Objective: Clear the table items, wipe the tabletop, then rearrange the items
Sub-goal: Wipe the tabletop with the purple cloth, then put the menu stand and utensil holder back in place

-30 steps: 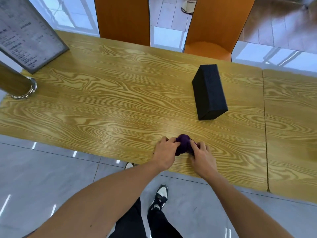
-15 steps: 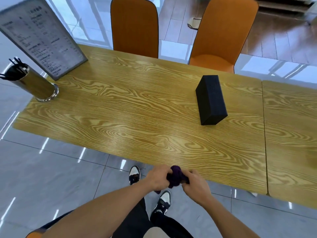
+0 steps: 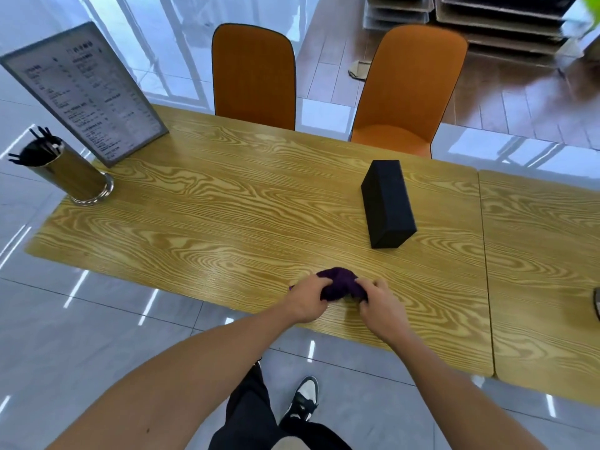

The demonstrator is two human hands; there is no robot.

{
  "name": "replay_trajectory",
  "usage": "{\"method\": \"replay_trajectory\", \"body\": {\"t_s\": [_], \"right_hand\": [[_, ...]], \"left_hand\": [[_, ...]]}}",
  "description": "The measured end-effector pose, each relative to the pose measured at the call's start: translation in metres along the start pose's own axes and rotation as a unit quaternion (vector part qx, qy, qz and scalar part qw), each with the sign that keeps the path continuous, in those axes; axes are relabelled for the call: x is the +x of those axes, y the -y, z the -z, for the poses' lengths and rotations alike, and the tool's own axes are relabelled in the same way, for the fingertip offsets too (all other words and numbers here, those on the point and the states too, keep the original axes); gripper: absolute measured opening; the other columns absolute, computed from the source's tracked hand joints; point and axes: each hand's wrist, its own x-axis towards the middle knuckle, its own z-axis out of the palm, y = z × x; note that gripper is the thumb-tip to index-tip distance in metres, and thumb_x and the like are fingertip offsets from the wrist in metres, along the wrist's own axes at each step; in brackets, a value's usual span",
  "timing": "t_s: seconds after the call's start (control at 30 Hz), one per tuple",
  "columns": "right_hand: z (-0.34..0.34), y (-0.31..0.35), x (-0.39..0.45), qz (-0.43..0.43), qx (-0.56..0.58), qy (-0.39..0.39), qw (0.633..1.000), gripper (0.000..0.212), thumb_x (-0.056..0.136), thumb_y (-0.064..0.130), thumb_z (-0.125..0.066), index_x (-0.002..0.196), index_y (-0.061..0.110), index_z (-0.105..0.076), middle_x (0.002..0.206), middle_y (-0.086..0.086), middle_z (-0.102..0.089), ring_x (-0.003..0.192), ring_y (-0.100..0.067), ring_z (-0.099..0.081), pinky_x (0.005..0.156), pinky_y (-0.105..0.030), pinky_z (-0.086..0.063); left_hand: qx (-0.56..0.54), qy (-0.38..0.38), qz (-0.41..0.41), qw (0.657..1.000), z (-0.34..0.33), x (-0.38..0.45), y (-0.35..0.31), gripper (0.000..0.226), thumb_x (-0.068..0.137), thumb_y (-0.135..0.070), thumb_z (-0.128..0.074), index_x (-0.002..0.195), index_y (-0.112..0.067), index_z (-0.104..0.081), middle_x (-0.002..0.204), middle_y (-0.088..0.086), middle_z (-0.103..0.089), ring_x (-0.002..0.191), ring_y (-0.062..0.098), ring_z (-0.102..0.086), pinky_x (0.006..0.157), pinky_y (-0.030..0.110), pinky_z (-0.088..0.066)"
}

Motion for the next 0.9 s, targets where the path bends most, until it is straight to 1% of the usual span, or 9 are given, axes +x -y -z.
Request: {"method": "replay_trajectory", "body": {"t_s": [0.07,0.17,0.23,0.3,0.37,0.43,0.53,0.7,0.9], "right_hand": [[-0.008,-0.007,-0.005,-0.03,-0.027,0.066,0.997,0.054,0.093,0.016,-0.052,0.145,0.028,-0.044,0.125,-0.007,-0.048,0.107,-0.029,-0.058,0.084,-0.042,-0.052],[-0.011,-0.008,-0.013,-0.053,-0.055,0.121,0.99,0.054,0.093,0.029,-0.051,0.146,0.027,-0.04,0.13,-0.009,-0.048,0.112,-0.03,-0.058,0.088,-0.042,-0.052],[-0.006,-0.003,-0.013,-0.054,-0.066,0.098,0.992,0.051,0.094,0.038,-0.051,0.143,0.025,-0.043,0.129,-0.008,-0.05,0.115,-0.029,-0.057,0.088,-0.042,-0.052],[0.002,0.006,-0.009,-0.038,-0.06,0.081,0.994,0.051,0.094,0.043,-0.05,0.142,0.025,-0.045,0.13,-0.007,-0.052,0.117,-0.028,-0.054,0.09,-0.041,-0.05],[0.012,0.017,-0.004,-0.005,-0.042,0.085,0.995,0.052,0.092,0.045,-0.051,0.142,0.029,-0.046,0.128,-0.004,-0.054,0.115,-0.024,-0.055,0.093,-0.041,-0.05],[0.021,0.031,0.003,0.029,-0.044,0.099,0.994,0.055,0.091,0.046,-0.051,0.144,0.033,-0.045,0.132,-0.001,-0.055,0.116,-0.021,-0.054,0.097,-0.041,-0.05],[0.036,0.055,0.015,0.065,-0.081,0.109,0.989,0.062,0.094,0.048,-0.051,0.152,0.031,-0.037,0.151,-0.002,-0.044,0.135,-0.024,-0.044,0.107,-0.042,-0.043],[0.064,0.101,0.036,0.123,-0.153,0.105,0.975,0.07,0.096,0.053,-0.05,0.158,0.03,-0.026,0.166,-0.011,-0.023,0.151,-0.031,-0.025,0.12,-0.048,-0.027],[0.097,0.159,0.056,0.175,-0.199,0.074,0.962,0.072,0.097,0.056,-0.05,0.159,0.03,-0.024,0.168,-0.011,-0.015,0.154,-0.034,-0.015,0.122,-0.052,-0.019]], "left_hand": [[0.013,0.06,0.019,0.998,-0.006,-0.007,0.002,0.059,0.091,-0.015,-0.061,0.148,-0.011,-0.045,0.151,0.01,-0.046,0.14,0.026,-0.042,0.113,0.036,-0.036],[0.019,0.07,0.027,0.997,-0.008,-0.016,0.006,0.061,0.095,-0.019,-0.06,0.152,-0.011,-0.04,0.157,0.007,-0.039,0.145,0.022,-0.035,0.118,0.033,-0.03],[0.005,0.06,0.034,0.998,-0.002,-0.019,0.007,0.052,0.093,-0.018,-0.06,0.144,-0.01,-0.05,0.145,0.008,-0.053,0.134,0.024,-0.048,0.11,0.036,-0.04],[0.0,0.046,0.042,0.998,0.01,-0.021,0.009,0.037,0.091,-0.017,-0.061,0.127,-0.009,-0.062,0.124,0.01,-0.065,0.115,0.028,-0.061,0.096,0.039,-0.051],[0.006,0.034,0.057,0.998,0.024,-0.021,0.01,0.03,0.09,-0.017,-0.06,0.119,-0.011,-0.064,0.113,0.009,-0.067,0.107,0.031,-0.063,0.087,0.039,-0.053],[0.029,0.018,0.067,0.997,0.041,-0.025,0.008,0.04,0.093,-0.025,-0.059,0.13,-0.012,-0.058,0.129,0.009,-0.062,0.12,0.031,-0.058,0.095,0.04,-0.05],[0.119,-0.016,0.082,0.989,0.067,-0.033,0.004,0.063,0.096,-0.044,-0.055,0.151,-0.017,-0.039,0.154,0.007,-0.042,0.141,0.029,-0.039,0.111,0.047,-0.037],[0.217,-0.077,0.114,0.966,0.113,-0.047,0.004,0.071,0.095,-0.059,-0.047,0.154,-0.022,-0.031,0.16,0.008,-0.031,0.146,0.033,-0.028,0.116,0.056,-0.025],[0.231,-0.146,0.138,0.952,0.163,-0.067,0.01,0.075,0.094,-0.065,-0.042,0.156,-0.024,-0.025,0.163,0.007,-0.025,0.149,0.034,-0.023,0.115,0.058,-0.024]]}}
